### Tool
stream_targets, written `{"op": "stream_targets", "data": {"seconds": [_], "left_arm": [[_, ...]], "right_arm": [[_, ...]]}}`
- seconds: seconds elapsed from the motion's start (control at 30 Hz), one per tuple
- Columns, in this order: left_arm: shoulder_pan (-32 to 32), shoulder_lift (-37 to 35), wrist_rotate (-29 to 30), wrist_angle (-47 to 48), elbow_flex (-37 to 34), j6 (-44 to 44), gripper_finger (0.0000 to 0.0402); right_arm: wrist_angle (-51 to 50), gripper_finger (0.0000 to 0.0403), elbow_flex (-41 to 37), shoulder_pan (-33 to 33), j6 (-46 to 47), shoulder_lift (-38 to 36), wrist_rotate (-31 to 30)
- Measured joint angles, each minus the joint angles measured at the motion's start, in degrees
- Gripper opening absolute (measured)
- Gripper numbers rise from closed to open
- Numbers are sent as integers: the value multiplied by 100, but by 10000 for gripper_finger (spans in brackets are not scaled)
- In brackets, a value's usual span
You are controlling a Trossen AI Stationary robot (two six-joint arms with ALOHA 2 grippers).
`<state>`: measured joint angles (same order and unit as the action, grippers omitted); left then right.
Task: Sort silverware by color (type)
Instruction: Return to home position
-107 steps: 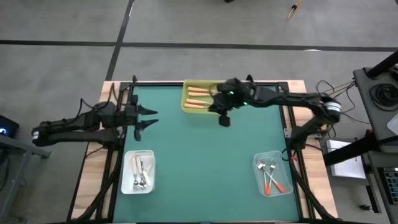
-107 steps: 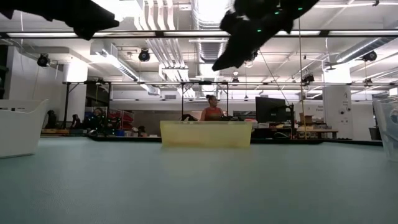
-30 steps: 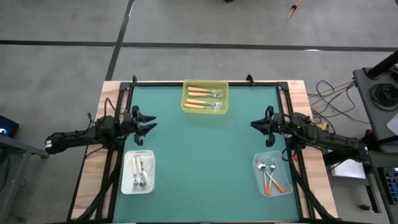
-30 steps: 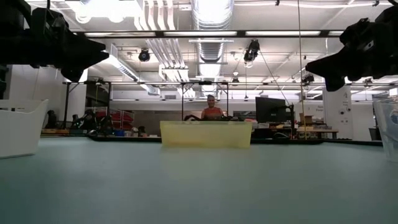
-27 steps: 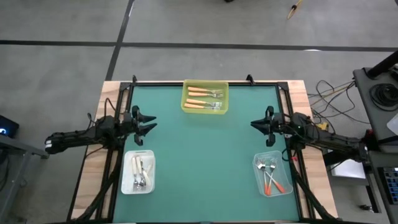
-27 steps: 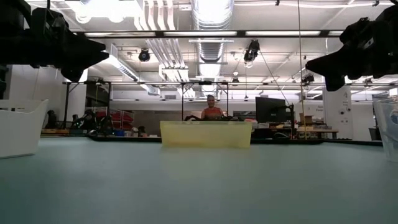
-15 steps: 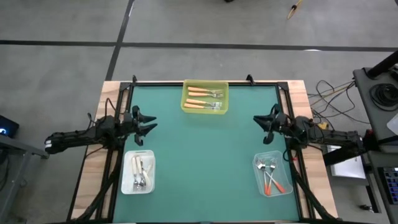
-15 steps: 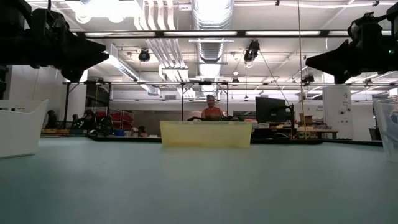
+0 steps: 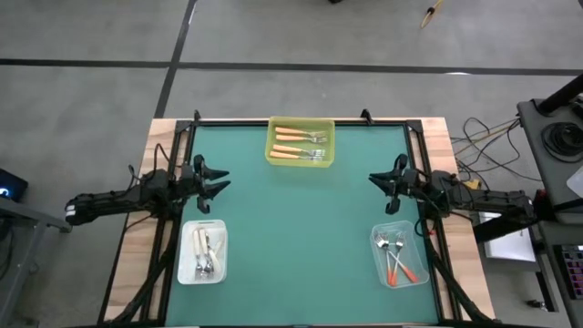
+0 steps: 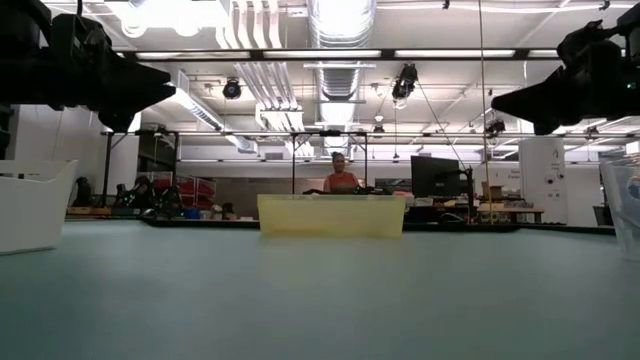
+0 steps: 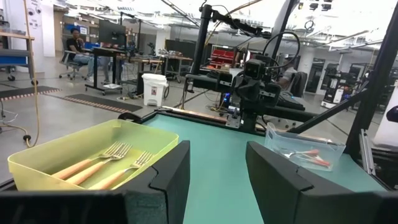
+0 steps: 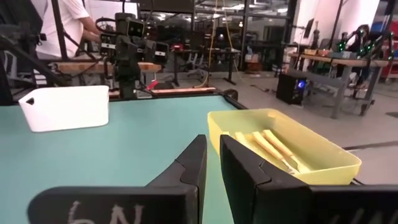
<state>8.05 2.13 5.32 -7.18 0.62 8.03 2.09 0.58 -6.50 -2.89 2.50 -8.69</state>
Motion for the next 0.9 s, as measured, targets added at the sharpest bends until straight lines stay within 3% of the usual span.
{"op": "stream_targets", "data": {"seconds": [0.9], "left_arm": [[1, 9, 13, 0, 0, 0, 139]], "right_arm": [[4, 36, 0, 0, 137, 26, 4]]}}
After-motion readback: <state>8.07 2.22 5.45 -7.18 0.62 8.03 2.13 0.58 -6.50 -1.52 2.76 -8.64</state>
